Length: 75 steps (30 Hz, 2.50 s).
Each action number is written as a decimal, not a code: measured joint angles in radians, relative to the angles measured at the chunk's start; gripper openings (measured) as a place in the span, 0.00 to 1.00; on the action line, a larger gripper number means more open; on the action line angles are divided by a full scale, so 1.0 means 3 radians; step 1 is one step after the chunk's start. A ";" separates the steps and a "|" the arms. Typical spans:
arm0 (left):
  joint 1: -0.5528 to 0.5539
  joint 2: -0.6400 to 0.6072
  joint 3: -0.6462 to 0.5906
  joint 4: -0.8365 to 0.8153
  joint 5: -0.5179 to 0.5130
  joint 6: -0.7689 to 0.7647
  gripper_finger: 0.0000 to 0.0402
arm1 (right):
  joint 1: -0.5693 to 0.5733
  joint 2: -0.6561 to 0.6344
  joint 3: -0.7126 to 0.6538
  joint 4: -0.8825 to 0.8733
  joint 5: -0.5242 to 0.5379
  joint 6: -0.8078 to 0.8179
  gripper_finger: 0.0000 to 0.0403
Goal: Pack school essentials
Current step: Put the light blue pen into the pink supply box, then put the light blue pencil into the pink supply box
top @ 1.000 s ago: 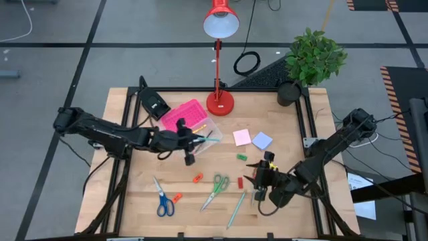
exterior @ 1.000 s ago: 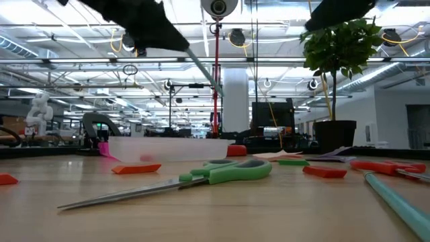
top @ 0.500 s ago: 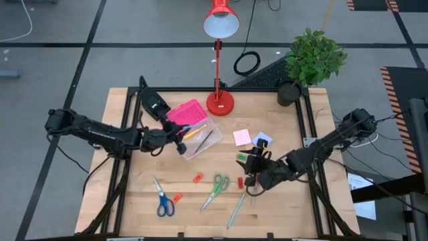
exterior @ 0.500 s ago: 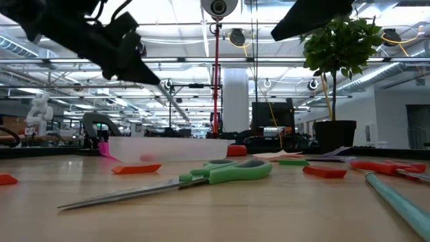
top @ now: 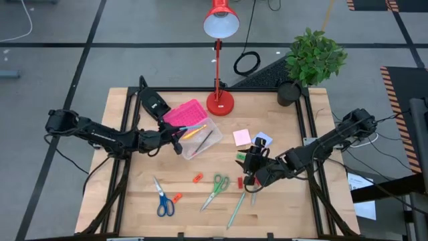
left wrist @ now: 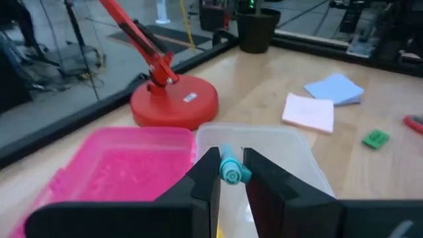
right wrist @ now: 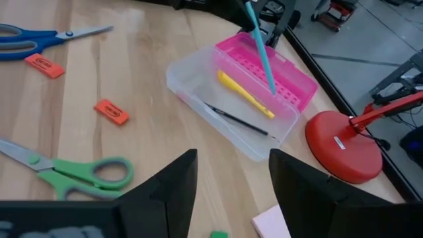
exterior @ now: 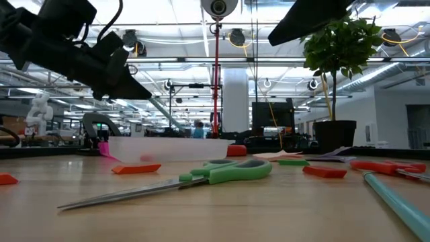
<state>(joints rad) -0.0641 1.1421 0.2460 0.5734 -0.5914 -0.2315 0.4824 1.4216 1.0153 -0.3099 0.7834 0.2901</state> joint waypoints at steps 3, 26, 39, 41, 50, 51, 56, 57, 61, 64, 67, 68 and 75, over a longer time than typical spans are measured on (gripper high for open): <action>-0.0034 0.0121 -0.0021 0.0220 0.0078 0.0028 0.16 | -0.0020 0.0000 0.0000 0.0054 0.0000 -0.0051 0.45; 0.0022 0.0948 0.0067 0.0468 0.0049 0.0213 0.16 | -0.0020 0.0000 0.0001 0.0323 -0.0009 -0.0313 0.45; 0.0022 0.0979 0.0068 0.0394 0.0157 0.0092 0.31 | -0.0019 0.0000 0.0000 0.0321 -0.0010 -0.0323 0.45; 0.0024 0.0950 0.0068 0.0335 0.0222 0.0035 0.37 | -0.0019 0.0000 0.0001 0.0322 -0.0010 -0.0323 0.45; 0.0022 0.0861 0.0067 0.0322 0.0230 0.0011 0.49 | -0.0019 0.0001 0.0001 0.0323 -0.0212 -0.0165 0.45; 0.0022 0.0828 0.0067 0.0348 0.0230 0.0035 0.48 | -0.0019 0.0000 0.0001 0.0324 -0.0221 -0.0130 0.45; 0.0004 0.0580 0.0068 0.0348 0.0305 0.0132 0.43 | -0.0012 0.0001 0.0001 0.0324 -0.0272 -0.0047 0.45; 0.0001 0.0511 0.0069 0.0344 0.0316 0.0158 0.42 | -0.0008 0.0001 0.0000 0.0323 -0.0272 -0.0045 0.45; -0.0029 0.0190 0.0068 0.0232 0.0323 0.0278 0.38 | -0.0001 0.0001 0.0001 0.0323 -0.0271 0.0098 0.45; -0.0059 -0.0080 0.0068 0.0080 0.0324 0.0369 0.36 | 0.0005 0.0001 0.0001 0.0327 -0.0270 0.0144 0.45; -0.0091 -0.0362 0.0068 -0.0113 0.0325 0.0442 0.34 | 0.0012 0.0001 0.0001 0.0341 -0.0270 0.0215 0.45; -0.0103 -0.0451 0.0068 -0.0174 0.0325 0.0464 0.34 | 0.0016 0.0001 0.0000 0.0341 -0.0274 0.0257 0.45; -0.0198 -0.1033 0.0068 -0.0519 0.0325 0.0560 0.33 | 0.0149 0.0010 0.0000 0.0324 -0.0541 0.0544 0.45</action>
<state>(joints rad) -0.1234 0.8323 0.2665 0.4177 -0.4938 -0.0635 0.5272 1.4245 1.0153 -0.2128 0.6210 0.4533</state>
